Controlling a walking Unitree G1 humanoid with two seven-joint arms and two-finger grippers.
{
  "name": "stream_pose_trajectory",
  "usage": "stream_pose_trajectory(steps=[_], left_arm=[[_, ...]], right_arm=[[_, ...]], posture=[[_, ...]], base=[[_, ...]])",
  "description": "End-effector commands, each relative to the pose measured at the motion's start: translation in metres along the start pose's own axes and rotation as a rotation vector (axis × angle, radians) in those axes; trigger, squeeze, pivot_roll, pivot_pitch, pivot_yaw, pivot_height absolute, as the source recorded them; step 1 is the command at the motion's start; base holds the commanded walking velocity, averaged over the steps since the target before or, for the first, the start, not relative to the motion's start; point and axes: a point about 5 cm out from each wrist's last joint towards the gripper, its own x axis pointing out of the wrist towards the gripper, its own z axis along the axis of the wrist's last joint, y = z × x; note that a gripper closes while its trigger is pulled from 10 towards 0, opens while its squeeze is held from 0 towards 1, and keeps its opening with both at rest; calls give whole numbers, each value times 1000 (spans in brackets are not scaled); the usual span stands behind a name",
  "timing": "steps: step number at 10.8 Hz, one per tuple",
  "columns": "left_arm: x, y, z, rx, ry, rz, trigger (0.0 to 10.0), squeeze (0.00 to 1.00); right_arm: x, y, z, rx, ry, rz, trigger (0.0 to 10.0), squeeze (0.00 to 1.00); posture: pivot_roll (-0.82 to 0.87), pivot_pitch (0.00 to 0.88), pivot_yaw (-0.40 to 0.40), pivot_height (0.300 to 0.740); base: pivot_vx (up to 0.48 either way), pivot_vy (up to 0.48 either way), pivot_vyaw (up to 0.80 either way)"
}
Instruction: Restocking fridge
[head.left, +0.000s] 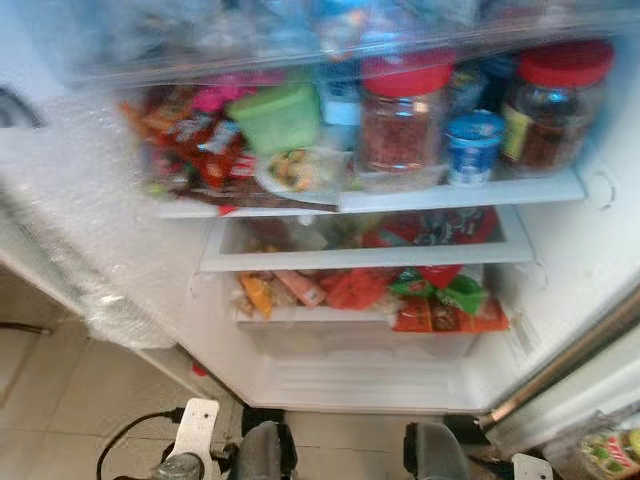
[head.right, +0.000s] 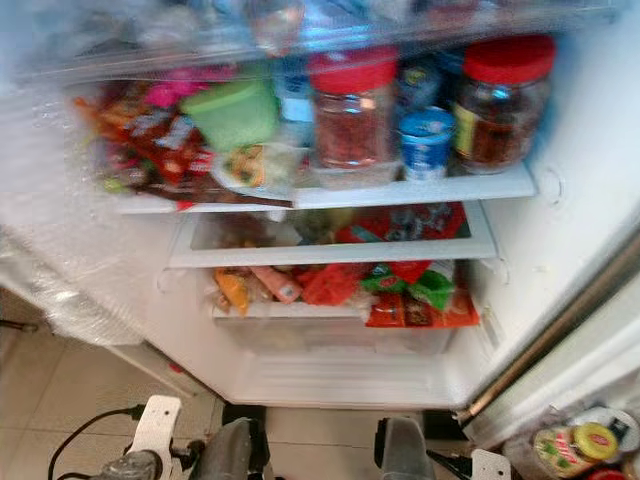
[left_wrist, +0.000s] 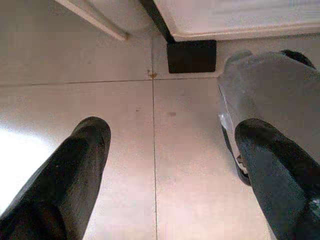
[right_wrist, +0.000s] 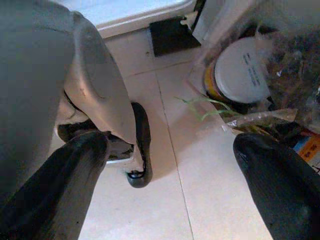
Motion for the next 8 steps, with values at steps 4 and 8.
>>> stream_pose_trajectory(steps=[4, 8], left_arm=[[-8, 10, -38, -27, 102, 63, 10000, 0], [-11, 20, -48, -32, 125, 77, 10000, 0]], right_arm=[[0, 6, -5, -40, 27, 28, 10000, 0], [0, 4, -1, -42, 17, 26, 10000, 0]], posture=[[-77, 95, 111, 621], [-78, 83, 100, 621]], base=[[0, 472, 0], [0, 472, 0]])
